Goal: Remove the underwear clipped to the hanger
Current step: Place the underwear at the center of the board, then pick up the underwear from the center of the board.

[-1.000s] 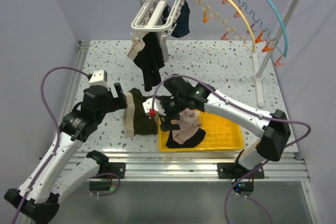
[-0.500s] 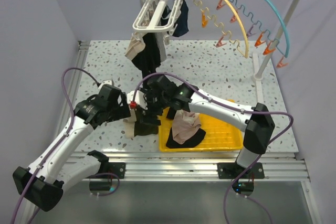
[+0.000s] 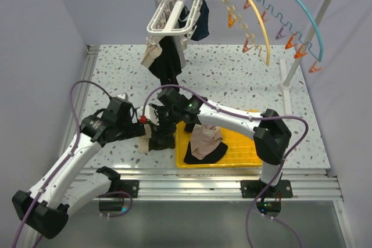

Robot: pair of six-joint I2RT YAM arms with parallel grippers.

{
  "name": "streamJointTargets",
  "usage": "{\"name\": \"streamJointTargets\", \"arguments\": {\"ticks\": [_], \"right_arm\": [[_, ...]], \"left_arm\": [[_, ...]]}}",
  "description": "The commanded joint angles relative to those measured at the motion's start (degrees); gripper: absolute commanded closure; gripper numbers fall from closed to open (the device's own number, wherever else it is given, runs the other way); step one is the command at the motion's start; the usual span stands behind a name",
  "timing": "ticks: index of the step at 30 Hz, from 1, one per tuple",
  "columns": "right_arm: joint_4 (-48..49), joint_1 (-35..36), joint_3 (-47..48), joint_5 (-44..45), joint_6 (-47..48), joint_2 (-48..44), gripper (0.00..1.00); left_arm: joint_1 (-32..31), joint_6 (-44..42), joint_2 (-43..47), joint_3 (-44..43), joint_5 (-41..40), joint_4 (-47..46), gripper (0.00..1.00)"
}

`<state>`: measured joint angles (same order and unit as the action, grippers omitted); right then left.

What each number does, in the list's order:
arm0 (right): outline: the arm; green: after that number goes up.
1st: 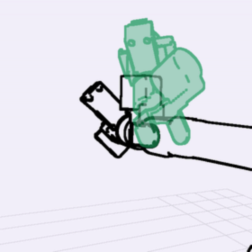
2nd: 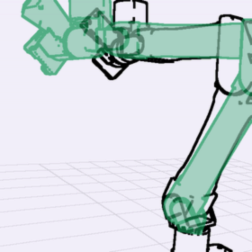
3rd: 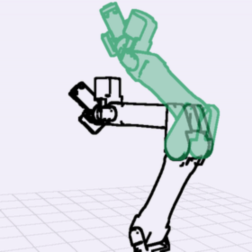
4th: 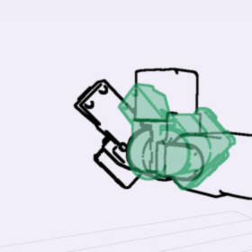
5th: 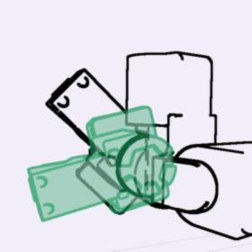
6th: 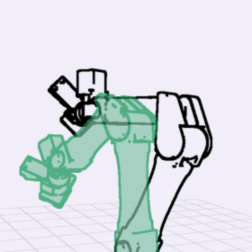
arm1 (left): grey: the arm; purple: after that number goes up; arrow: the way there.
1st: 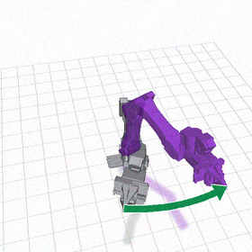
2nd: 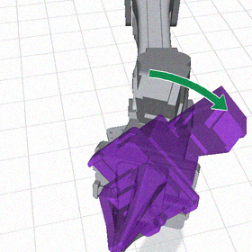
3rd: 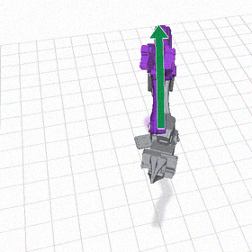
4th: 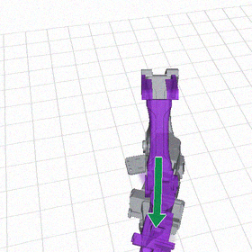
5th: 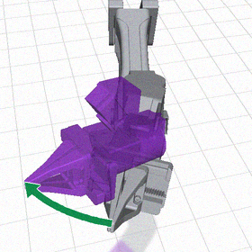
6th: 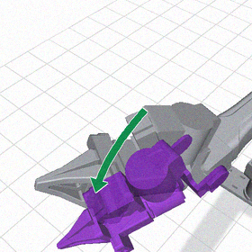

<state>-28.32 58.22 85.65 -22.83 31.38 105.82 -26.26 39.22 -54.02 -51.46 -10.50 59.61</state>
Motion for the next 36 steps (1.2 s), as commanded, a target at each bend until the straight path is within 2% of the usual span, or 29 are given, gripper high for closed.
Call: {"name": "streamJointTargets", "arguments": {"ticks": [1,5,10,13,19,22,26,27,29,30,31,34,36], "right_arm": [[-2.17,-0.12,0.57,-6.25,6.06,-0.27,0.01],[-1.66,-1.09,0.31,-11.97,5.80,0.70,0.01],[0.80,-2.05,-0.48,-16.63,5.63,1.67,0.02],[5.28,-2.32,-1.54,-17.25,2.92,2.89,0.02],[10.38,-2.41,2.15,-15.15,-2.97,7.55,0.06],[11.18,-2.93,4.00,-14.52,-4.83,8.96,0.13],[11.88,-3.55,4.62,-14.26,-6.59,9.84,0.33],[11.79,-3.63,4.53,-14.52,-6.76,9.93,0.47],[11.79,-3.64,4.18,-14.44,-6.94,9.93,0.63],[11.71,-3.90,3.92,-14.18,-7.29,9.76,0.80],[11.79,-3.99,3.74,-13.91,-7.47,9.23,0.87],[12.06,-4.86,2.95,-12.68,-8.00,8.26,1.00],[11.09,-6.18,2.68,-13.46,-8.26,6.95,1.00]], "left_arm": [[0.42,-0.82,5.32,0.83,3.46,-1.26,0.00],[0.42,2.60,6.90,4.61,8.82,-2.75,0.00],[0.42,4.98,10.68,5.50,10.24,-4.50,0.00],[0.42,5.25,12.01,6.11,13.04,-6.00,0.00],[0.42,4.11,14.11,5.85,16.56,-7.67,0.00],[0.42,3.93,15.43,5.67,17.35,-6.79,0.00],[0.42,4.20,17.80,5.23,19.29,-6.18,0.00],[0.42,4.28,18.16,5.06,19.73,-6.00,0.00],[0.42,4.20,18.95,4.27,19.99,-5.30,0.00],[0.42,4.20,19.13,3.83,19.82,-4.69,0.00],[0.42,4.02,19.30,2.87,19.64,-3.38,0.00],[0.42,3.15,20.09,-0.11,18.50,-0.83,0.00],[0.42,2.62,20.88,-2.14,17.37,-0.20,0.00]]}}
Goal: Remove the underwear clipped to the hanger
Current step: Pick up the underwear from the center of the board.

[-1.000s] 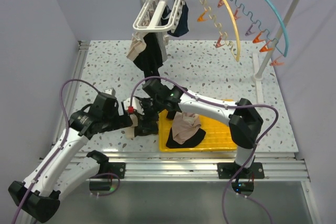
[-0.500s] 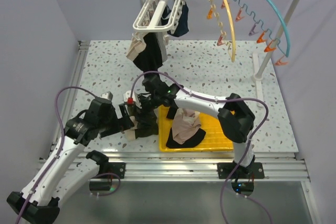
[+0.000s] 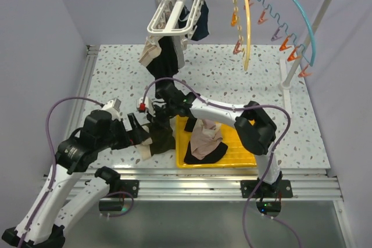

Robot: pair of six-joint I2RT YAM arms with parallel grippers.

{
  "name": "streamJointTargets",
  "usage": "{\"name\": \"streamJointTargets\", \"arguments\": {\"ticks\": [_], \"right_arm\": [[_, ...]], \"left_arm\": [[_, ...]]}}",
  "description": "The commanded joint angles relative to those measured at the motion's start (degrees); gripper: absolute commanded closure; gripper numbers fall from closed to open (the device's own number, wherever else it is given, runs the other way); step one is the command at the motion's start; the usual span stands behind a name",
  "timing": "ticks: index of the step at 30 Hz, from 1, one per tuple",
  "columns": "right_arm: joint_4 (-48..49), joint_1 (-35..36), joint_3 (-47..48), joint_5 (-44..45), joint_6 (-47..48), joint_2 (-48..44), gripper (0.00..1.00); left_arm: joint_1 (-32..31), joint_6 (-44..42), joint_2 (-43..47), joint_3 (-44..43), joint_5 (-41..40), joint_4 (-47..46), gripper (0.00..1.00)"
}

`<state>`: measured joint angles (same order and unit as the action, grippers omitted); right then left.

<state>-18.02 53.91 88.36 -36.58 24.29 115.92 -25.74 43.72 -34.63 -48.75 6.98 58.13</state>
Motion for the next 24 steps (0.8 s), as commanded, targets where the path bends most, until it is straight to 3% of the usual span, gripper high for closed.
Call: {"name": "streamJointTargets", "arguments": {"ticks": [1,8,13,24], "right_arm": [[0.27,-2.40,-0.11,-0.33,-1.00,-3.68,1.00],[-26.58,-5.22,5.33,-11.23,16.38,-11.32,1.00],[-28.91,-6.62,3.49,-12.90,18.16,-25.20,1.00],[-24.17,-18.40,4.46,-6.32,8.14,-47.44,1.00]], "left_arm": [[-0.02,-2.76,2.37,-7.12,-0.82,1.46,0.00],[-0.19,-5.58,7.38,-14.79,-12.06,-2.66,0.00],[-0.19,-6.98,10.64,-13.22,-16.12,-10.82,0.00],[-0.19,-13.83,9.59,-6.71,-20.52,-27.09,0.00]]}}
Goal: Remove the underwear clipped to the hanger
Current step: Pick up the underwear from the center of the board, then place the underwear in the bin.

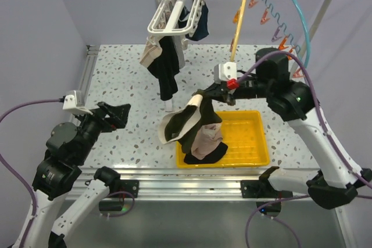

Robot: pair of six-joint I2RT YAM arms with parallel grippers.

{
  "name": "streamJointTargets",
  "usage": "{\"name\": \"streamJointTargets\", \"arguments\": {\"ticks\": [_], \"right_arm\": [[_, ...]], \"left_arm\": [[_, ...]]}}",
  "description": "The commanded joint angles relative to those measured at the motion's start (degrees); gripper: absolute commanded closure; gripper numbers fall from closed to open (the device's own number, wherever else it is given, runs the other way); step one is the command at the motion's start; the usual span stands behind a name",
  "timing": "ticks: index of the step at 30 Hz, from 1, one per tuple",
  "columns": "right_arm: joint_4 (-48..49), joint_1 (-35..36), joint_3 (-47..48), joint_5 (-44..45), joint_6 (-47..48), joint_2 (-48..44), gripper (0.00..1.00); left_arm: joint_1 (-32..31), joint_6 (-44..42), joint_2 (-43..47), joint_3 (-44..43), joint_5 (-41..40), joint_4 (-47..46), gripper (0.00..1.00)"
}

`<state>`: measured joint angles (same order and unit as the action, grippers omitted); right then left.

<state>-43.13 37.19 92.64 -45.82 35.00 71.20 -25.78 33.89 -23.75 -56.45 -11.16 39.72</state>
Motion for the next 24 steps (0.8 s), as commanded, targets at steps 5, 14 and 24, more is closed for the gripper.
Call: {"name": "streamJointTargets", "arguments": {"ticks": [5,14,24], "right_arm": [[-0.63,-4.23,-5.09,12.84,-2.04,-9.66,1.00],[-1.25,-14.16,-21.87,26.84,1.90,-11.08,1.00],[-4.06,-14.43,-43.32,23.93,19.13,-10.82,1.00]], "left_arm": [[-0.15,-6.03,-3.41,2.22,-2.73,-11.95,0.00],[-0.15,-8.05,-7.01,3.62,-2.55,-16.43,0.00],[-0.15,-9.11,-7.98,7.57,0.87,-26.79,0.00]]}}
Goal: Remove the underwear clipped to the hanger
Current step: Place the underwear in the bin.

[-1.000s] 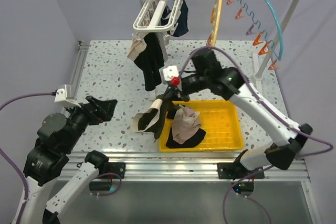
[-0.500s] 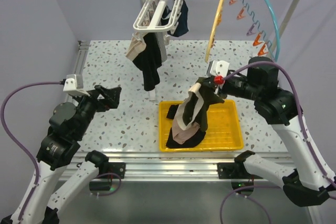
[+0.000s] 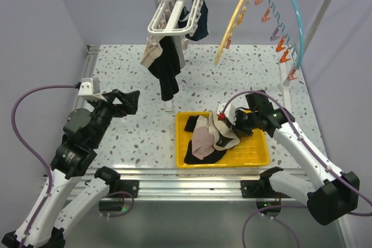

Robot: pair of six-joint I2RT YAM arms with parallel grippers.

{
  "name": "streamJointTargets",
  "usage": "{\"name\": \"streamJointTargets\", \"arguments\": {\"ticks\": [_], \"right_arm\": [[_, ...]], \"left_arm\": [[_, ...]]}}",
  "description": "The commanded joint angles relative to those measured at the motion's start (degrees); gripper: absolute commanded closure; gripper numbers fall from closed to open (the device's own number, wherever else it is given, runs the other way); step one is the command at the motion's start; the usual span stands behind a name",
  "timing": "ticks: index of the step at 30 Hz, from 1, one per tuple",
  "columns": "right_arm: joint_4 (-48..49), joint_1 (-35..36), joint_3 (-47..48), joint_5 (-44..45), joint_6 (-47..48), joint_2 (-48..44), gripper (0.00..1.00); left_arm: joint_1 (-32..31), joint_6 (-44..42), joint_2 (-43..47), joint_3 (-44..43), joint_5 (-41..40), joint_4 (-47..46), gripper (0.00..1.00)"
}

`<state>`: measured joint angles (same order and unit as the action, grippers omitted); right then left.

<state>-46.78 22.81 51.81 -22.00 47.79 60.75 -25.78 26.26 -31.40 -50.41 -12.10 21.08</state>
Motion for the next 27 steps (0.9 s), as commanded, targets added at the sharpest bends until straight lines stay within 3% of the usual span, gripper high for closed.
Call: {"name": "streamJointTargets", "arguments": {"ticks": [1,3,5,6,8,9,11,15,18,22,27], "right_arm": [[-0.06,-0.04,-3.29,0.55,6.52,-0.20,1.00],[0.20,0.04,-4.08,1.17,6.27,-0.28,1.00],[0.55,0.04,-3.65,1.34,4.86,-0.89,0.71],[0.64,0.04,-1.99,1.52,4.25,-1.16,0.45],[0.64,-0.13,0.73,1.08,2.14,-2.03,0.10],[0.82,-0.22,3.97,-0.05,1.35,-2.39,0.07],[1.08,-0.39,7.58,-2.68,-0.76,-2.48,0.02],[1.61,-0.31,17.24,-13.04,-5.59,-0.03,0.02],[6.95,1.44,19.72,-20.97,-14.27,3.48,0.04],[16.70,11.28,22.63,-12.04,-21.06,8.40,0.06],[29.09,19.71,26.92,6.51,-26.07,15.88,0.09]], "left_arm": [[-0.15,-1.30,-0.42,2.15,2.51,-9.29,0.00],[-0.15,-0.95,-0.51,4.35,3.39,-13.60,0.00],[-0.15,-0.69,-0.77,6.72,4.97,-18.41,0.00],[-0.06,-0.68,-1.03,7.43,5.50,-20.10,0.00],[-0.06,-1.12,-2.17,9.18,7.70,-25.53,0.00],[-0.15,-1.39,-2.70,9.63,8.49,-26.87,0.00],[-0.06,-1.91,-4.36,10.24,9.81,-29.68,0.00],[-0.06,-2.70,-6.31,10.07,11.30,-31.62,0.00],[-0.06,-3.14,-5.87,10.25,11.48,-31.89,0.00],[-0.06,-3.41,-2.63,10.42,9.47,-29.09,0.00],[-0.06,-2.80,2.65,10.07,5.34,-23.38,0.00]]}}
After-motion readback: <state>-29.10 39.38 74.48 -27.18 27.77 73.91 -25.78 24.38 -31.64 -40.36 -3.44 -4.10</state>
